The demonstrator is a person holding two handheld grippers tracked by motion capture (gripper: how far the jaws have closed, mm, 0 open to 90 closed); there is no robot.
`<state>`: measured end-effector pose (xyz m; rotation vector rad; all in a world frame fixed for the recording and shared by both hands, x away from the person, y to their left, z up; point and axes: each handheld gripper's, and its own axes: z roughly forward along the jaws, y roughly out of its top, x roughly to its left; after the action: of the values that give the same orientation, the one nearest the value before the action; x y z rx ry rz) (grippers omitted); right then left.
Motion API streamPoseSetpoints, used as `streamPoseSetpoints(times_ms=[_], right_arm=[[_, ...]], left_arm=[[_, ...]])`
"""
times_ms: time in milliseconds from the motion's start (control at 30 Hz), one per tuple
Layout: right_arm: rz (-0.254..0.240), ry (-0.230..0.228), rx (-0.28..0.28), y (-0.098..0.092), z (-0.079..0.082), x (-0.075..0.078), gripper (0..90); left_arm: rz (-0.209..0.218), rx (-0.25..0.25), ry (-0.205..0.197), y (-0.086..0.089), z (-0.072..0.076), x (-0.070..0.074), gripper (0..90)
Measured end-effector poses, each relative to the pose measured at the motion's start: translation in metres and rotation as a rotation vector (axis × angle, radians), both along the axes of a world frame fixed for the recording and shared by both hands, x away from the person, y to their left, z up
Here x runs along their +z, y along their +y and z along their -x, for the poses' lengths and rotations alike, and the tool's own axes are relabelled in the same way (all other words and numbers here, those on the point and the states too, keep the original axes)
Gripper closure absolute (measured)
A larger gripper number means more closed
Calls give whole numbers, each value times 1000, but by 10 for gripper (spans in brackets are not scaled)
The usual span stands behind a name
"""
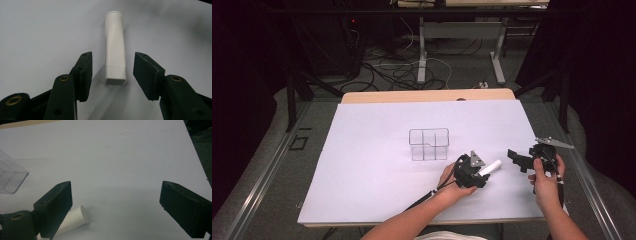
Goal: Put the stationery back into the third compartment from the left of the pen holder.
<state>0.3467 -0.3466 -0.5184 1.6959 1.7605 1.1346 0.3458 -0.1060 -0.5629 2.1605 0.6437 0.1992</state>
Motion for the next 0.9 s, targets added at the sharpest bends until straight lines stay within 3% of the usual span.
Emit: streamPoseSetpoints(times_ms=[133, 367, 533, 733, 900], right_arm=[[-2, 5, 3, 0, 0, 0, 105], [2, 3, 3, 0, 0, 0, 105], [-2, 3, 5, 0, -1, -1, 105], [-3, 4, 6, 0, -1, -1, 105], [-3, 7, 7, 0, -1, -1, 105]], left_arm=[[-16, -9, -12, -2, 0, 0, 525], [-29, -6, 2, -4, 0, -1, 553], [-74, -18, -16, -7, 0, -1, 590], [-71, -6, -9, -7, -2, -1, 632], [-79, -16, -29, -8, -1, -1, 669]])
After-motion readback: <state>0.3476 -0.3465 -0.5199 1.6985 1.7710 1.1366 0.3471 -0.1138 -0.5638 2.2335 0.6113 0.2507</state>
